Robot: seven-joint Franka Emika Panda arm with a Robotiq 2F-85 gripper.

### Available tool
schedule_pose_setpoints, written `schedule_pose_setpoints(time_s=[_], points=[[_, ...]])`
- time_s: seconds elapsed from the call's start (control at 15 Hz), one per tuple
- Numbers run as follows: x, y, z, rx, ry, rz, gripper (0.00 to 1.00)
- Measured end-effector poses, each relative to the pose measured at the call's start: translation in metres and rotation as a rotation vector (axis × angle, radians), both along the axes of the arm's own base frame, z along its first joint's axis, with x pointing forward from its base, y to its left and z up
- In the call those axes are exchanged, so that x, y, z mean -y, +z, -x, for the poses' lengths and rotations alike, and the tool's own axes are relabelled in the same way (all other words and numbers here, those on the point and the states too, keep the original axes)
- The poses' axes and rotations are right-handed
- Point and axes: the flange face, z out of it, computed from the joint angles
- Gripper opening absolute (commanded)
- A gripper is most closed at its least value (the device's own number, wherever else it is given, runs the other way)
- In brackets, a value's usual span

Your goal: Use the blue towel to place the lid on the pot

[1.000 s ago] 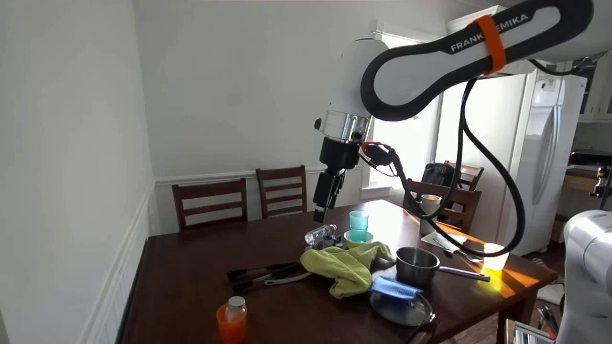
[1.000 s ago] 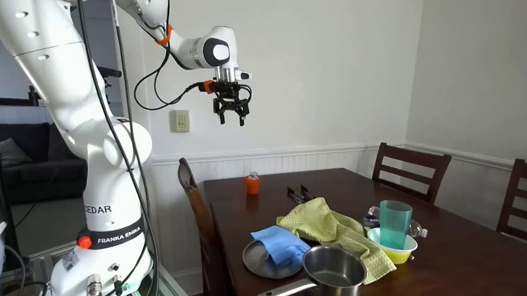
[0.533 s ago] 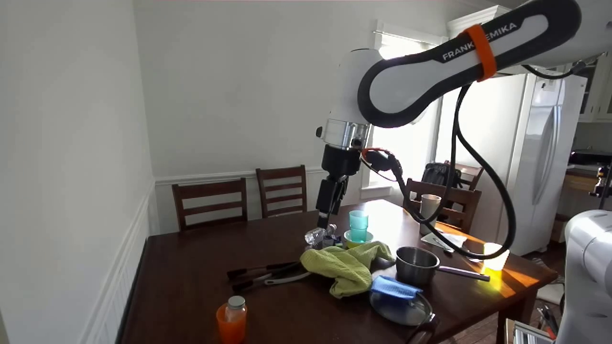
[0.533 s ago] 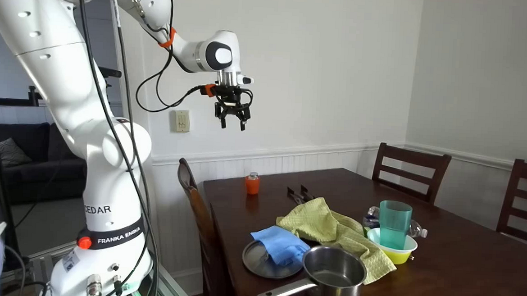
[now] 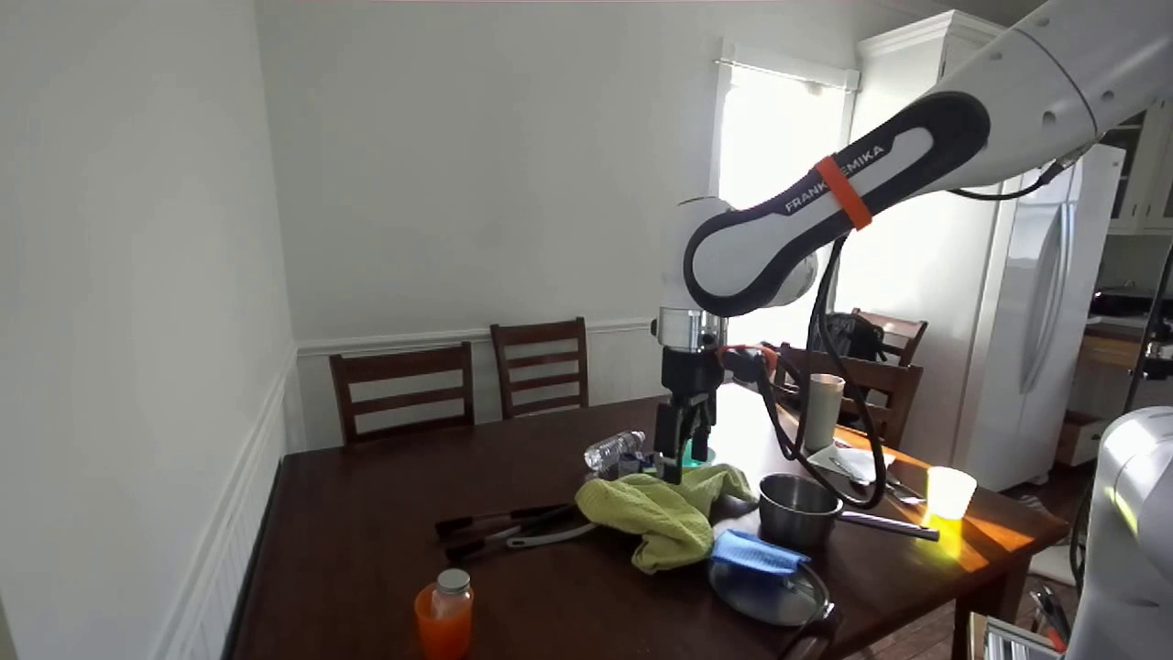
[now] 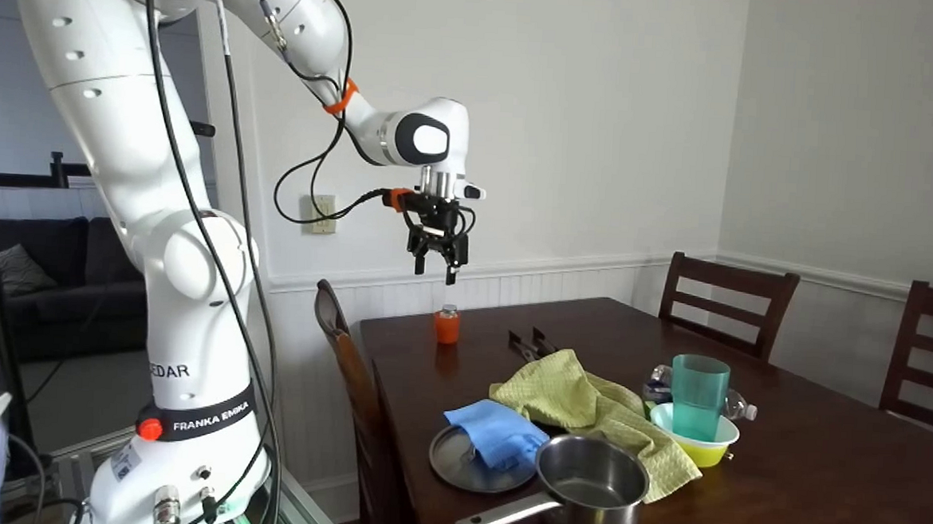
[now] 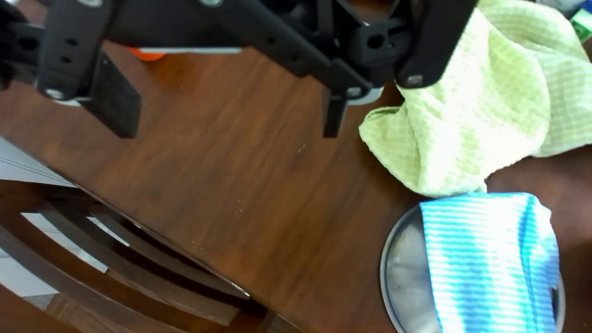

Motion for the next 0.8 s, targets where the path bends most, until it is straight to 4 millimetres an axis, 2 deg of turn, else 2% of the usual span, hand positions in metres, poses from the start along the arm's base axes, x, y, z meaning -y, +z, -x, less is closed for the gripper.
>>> schedule_pose_setpoints(time_s=[0.2,0.6,0.8], points=[[0.029,-0.027,0.014,0.003,-0.009,-0.011,1.0],[0.066,-0.084,0.054,0.059,0.034,-0.04,1.0],[0.075,-0.093,0.063,0.067,0.024,-0.059,1.0]])
